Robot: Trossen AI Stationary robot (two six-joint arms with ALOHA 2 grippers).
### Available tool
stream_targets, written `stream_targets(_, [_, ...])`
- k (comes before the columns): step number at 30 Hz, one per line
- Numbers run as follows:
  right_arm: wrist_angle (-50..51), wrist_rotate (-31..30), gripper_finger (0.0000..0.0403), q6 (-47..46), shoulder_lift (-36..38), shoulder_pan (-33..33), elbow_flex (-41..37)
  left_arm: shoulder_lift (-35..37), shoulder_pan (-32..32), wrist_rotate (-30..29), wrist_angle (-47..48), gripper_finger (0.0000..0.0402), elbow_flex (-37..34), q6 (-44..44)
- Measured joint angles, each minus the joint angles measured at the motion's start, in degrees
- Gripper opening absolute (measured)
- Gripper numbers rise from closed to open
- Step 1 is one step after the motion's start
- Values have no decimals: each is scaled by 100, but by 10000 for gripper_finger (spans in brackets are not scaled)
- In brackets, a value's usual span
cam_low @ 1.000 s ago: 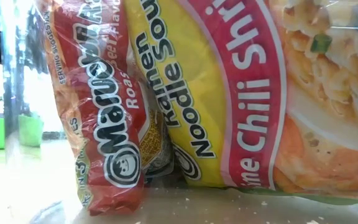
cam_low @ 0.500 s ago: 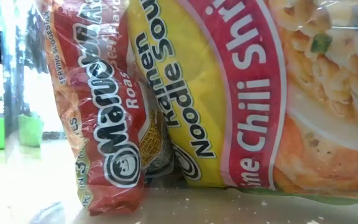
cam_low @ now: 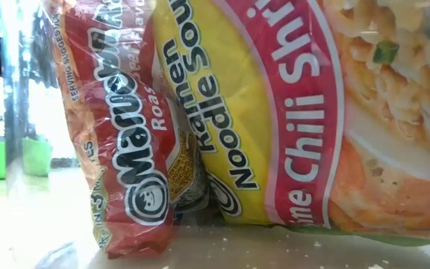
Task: Pick & Place Food Item
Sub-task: Put the silver spoon into the white bin
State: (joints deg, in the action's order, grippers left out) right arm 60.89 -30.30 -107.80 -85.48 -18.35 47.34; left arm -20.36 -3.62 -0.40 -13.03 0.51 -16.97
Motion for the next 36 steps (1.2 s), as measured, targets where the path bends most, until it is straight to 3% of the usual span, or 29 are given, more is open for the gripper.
stream_targets(7, [-245, 642, 55, -2197, 319, -63, 6, 0, -1, 0, -3, 0, 0, 0])
stream_targets(16, [-1570, 801, 55, -2362, -45, 443, 6, 0, -1, 0, -1, 0, 0, 0])
stream_targets(26, [-2016, 1545, 74, -2381, -648, 787, 9, 0, 1, 0, -3, 0, 0, 0])
stream_targets(36, [-2026, 1569, 120, -2379, -734, 787, 8, 0, 1, 0, -5, 0, 0, 0])
